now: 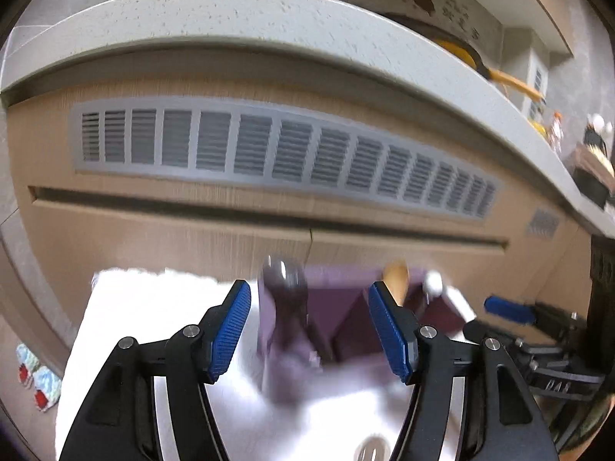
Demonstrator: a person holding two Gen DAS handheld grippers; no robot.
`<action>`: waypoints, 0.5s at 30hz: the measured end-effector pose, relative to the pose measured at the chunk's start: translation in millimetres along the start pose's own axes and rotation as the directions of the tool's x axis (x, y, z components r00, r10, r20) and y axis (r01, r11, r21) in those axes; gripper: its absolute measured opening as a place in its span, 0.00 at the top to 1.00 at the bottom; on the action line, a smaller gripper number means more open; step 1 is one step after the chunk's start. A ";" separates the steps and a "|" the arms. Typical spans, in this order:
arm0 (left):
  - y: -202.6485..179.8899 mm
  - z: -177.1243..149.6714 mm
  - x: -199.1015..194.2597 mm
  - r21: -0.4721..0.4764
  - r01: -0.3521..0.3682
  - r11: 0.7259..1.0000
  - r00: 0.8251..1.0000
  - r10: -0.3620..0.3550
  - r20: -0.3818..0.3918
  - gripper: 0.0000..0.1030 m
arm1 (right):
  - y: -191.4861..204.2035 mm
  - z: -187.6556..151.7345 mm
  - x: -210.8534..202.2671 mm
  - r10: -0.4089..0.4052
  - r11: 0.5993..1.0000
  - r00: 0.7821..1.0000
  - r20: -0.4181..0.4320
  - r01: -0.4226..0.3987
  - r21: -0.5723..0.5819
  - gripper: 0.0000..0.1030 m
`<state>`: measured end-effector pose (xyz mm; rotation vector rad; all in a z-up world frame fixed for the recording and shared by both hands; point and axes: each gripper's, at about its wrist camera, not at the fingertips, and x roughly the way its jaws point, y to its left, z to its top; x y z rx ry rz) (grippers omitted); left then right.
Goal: Organize utensils
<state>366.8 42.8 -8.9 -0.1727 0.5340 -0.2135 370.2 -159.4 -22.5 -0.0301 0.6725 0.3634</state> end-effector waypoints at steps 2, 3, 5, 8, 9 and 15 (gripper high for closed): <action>-1.9 -17.2 -9.4 0.033 0.030 0.999 0.999 -0.028 -0.046 0.37 | 4.2 -15.2 -8.3 0.001 1.000 1.000 -0.030 -0.001 -0.013 0.38; -4.3 -28.2 -14.7 0.053 0.043 0.998 0.997 -0.039 -0.069 0.37 | 7.2 -23.7 -11.9 -0.003 1.000 0.999 -0.044 0.002 -0.024 0.38; -12.0 -48.1 -21.6 0.086 0.062 0.994 0.993 -0.053 -0.105 0.37 | 15.5 -42.5 -19.3 -0.006 0.999 0.997 -0.075 0.003 -0.049 0.37; -28.2 -75.2 -20.2 0.130 0.118 0.984 0.979 -0.093 -0.180 0.38 | 27.9 -71.3 -27.7 -0.002 0.997 0.992 -0.127 -0.007 -0.073 0.30; -35.1 -84.5 -18.8 0.155 0.137 0.978 0.972 -0.102 -0.212 0.38 | 30.2 -80.5 -30.2 0.002 0.997 0.990 -0.144 -0.013 -0.078 0.30; -64.5 -110.6 2.1 0.203 0.221 0.954 0.924 -0.138 -0.355 0.38 | 32.3 -120.2 -44.7 -0.007 0.997 0.981 -0.195 -0.008 -0.079 0.29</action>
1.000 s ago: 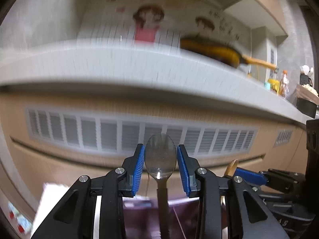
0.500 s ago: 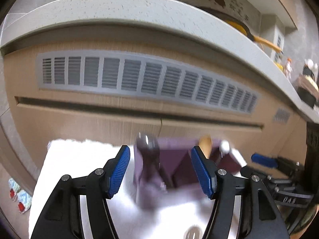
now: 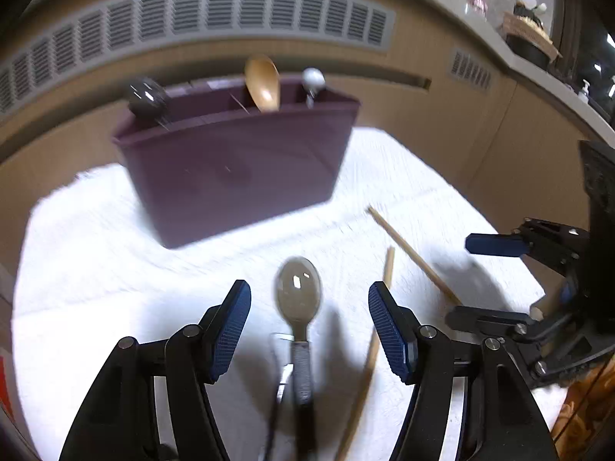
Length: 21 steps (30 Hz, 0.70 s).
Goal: Organize utensils
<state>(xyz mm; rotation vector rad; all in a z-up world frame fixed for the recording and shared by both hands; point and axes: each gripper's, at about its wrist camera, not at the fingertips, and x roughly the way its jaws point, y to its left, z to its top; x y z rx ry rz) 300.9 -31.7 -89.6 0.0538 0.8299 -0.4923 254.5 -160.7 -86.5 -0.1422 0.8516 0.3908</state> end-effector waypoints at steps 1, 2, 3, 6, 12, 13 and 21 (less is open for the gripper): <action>-1.8 0.3 6.4 -0.002 0.003 1.000 1.000 -0.003 -0.020 0.39 | -2.7 -4.2 -1.9 -0.015 1.000 1.000 0.002 0.015 0.008 0.29; -3.4 1.1 13.0 -0.002 -0.001 1.000 0.999 0.001 -0.039 0.42 | -4.9 -5.4 -3.5 -0.027 1.000 1.000 0.005 0.027 0.012 0.29; -4.4 1.7 19.5 0.001 -0.012 1.000 0.998 0.012 -0.056 0.44 | -7.6 -7.4 -5.2 -0.045 0.999 0.999 0.009 0.044 0.015 0.29; -3.1 6.4 35.2 0.001 -0.044 0.999 0.994 0.044 -0.098 0.49 | -13.5 -12.1 -8.0 -0.073 0.997 0.997 0.013 0.073 0.028 0.29; 0.5 10.8 48.1 0.001 -0.071 0.998 0.988 0.070 -0.137 0.62 | -17.4 -13.3 -7.1 -0.105 0.994 0.994 0.037 0.103 0.039 0.17; -0.4 10.7 47.9 0.012 -0.084 0.996 0.987 0.085 -0.136 0.65 | -15.9 -13.4 -6.8 -0.115 0.993 0.993 0.039 0.114 0.033 0.15; 28.6 7.1 -20.2 -0.118 -0.104 0.987 0.994 0.108 0.025 0.68 | -2.9 -9.6 -11.4 -0.141 0.990 0.988 0.055 0.141 -0.001 0.09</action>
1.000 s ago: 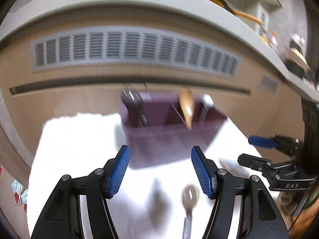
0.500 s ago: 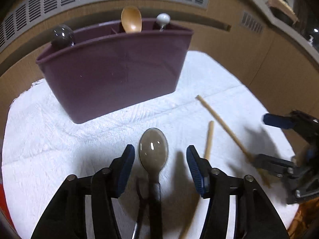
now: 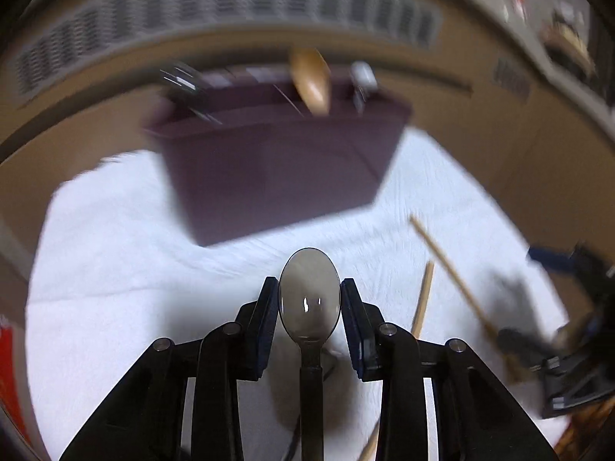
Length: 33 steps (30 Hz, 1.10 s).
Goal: Organize utensils
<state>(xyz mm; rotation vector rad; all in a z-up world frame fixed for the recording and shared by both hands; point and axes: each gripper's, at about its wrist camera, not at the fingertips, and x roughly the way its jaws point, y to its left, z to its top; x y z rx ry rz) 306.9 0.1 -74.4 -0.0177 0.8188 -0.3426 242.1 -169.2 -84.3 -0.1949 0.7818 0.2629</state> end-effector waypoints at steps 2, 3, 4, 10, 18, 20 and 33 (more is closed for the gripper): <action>16.8 -0.6 -33.7 -0.049 -0.004 0.999 0.997 0.008 0.076 0.68 | 6.0 3.3 -1.2 0.003 1.000 1.000 0.010 -0.003 -0.013 0.05; 23.5 -1.0 -46.4 -0.063 -0.009 0.998 0.995 0.015 0.102 0.68 | 9.9 5.1 -1.5 0.009 1.000 1.000 0.014 -0.009 -0.019 0.05; 32.0 -3.1 -63.7 -0.083 -0.015 0.996 0.990 0.026 0.138 0.68 | 14.4 6.9 -0.9 0.015 1.000 1.000 0.016 -0.015 -0.027 0.04; 58.9 -12.9 -115.9 -0.141 -0.083 0.986 0.960 0.117 0.255 0.68 | 53.4 15.9 5.5 0.070 0.993 0.998 -0.004 -0.070 -0.094 0.03; 89.6 -33.6 -136.7 -0.204 -0.105 0.973 0.939 0.165 0.302 0.67 | 120.1 12.9 -1.8 0.287 0.929 0.954 -0.089 -0.300 -0.216 0.03; 95.4 -37.2 -141.4 -0.216 -0.105 0.971 0.936 0.170 0.309 0.68 | 141.0 8.8 -6.0 0.343 0.895 0.931 -0.123 -0.364 -0.256 0.07; 114.3 -62.7 -165.8 -0.262 -0.094 0.961 0.917 0.186 0.353 0.68 | 231.8 10.0 6.4 0.440 0.809 0.839 -0.321 -0.525 -0.263 0.59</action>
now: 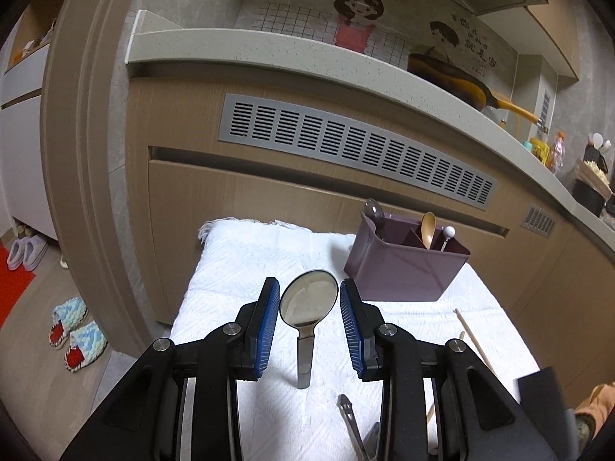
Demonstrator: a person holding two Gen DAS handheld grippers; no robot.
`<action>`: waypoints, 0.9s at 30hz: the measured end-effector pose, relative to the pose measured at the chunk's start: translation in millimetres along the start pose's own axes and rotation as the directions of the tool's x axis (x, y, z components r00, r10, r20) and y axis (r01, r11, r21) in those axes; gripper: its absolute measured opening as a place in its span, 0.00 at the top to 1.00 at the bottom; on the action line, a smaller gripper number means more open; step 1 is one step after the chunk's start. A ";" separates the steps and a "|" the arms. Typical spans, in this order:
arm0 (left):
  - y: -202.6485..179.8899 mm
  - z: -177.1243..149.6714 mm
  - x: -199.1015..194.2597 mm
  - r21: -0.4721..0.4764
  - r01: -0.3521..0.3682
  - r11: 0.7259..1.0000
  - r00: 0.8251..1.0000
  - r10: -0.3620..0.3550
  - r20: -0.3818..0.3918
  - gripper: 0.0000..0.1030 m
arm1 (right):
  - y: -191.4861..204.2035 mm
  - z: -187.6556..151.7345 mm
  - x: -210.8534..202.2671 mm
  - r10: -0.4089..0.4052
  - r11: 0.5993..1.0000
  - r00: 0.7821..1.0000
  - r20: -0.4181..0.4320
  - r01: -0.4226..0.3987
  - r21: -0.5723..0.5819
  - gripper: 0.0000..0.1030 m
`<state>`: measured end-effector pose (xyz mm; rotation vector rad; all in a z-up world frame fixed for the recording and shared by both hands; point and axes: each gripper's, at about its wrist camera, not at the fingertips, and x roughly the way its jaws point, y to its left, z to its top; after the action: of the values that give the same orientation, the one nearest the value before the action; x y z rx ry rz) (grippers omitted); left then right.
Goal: Organize utensils
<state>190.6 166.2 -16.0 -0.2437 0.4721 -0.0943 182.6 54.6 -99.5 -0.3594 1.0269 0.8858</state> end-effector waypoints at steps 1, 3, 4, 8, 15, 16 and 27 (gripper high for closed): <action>-0.5 0.0 -2.5 0.000 0.003 1.000 1.000 -0.003 0.006 0.68 | 2.3 1.9 4.6 -0.042 0.999 0.999 -0.006 0.042 -0.007 0.59; -1.9 0.8 -8.0 0.002 0.012 1.000 1.000 -0.012 0.020 0.69 | 5.8 0.6 10.7 -0.093 0.995 0.995 -0.027 0.092 -0.035 0.60; -2.5 1.7 -9.9 0.003 0.017 1.000 1.000 -0.017 0.022 0.69 | 4.8 -1.6 11.8 -0.103 0.994 0.994 -0.038 0.101 -0.044 0.61; -9.6 2.6 -16.4 0.006 0.053 0.999 0.998 -0.053 0.021 0.75 | -10.2 -15.8 0.3 -0.138 0.990 0.989 -0.045 0.136 -0.048 0.83; -25.4 3.9 -16.5 0.017 0.102 0.995 0.995 -0.102 -0.023 0.76 | -64.1 -48.3 -23.4 -0.263 0.963 0.963 -0.051 0.265 0.046 0.91; -27.2 3.1 -16.9 0.024 0.100 0.995 0.995 -0.099 -0.030 0.76 | -77.0 -54.1 -26.6 -0.290 0.953 0.955 -0.056 0.294 0.076 0.91; -45.8 -49.8 22.2 0.226 0.068 0.972 0.953 0.003 -0.302 0.71 | -112.2 -87.9 -45.1 -0.285 0.936 0.959 -0.014 0.281 0.212 0.91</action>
<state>185.8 108.2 -57.1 -0.0032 0.7547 -0.2201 208.4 -91.2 -119.6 -0.3087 1.0133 0.5135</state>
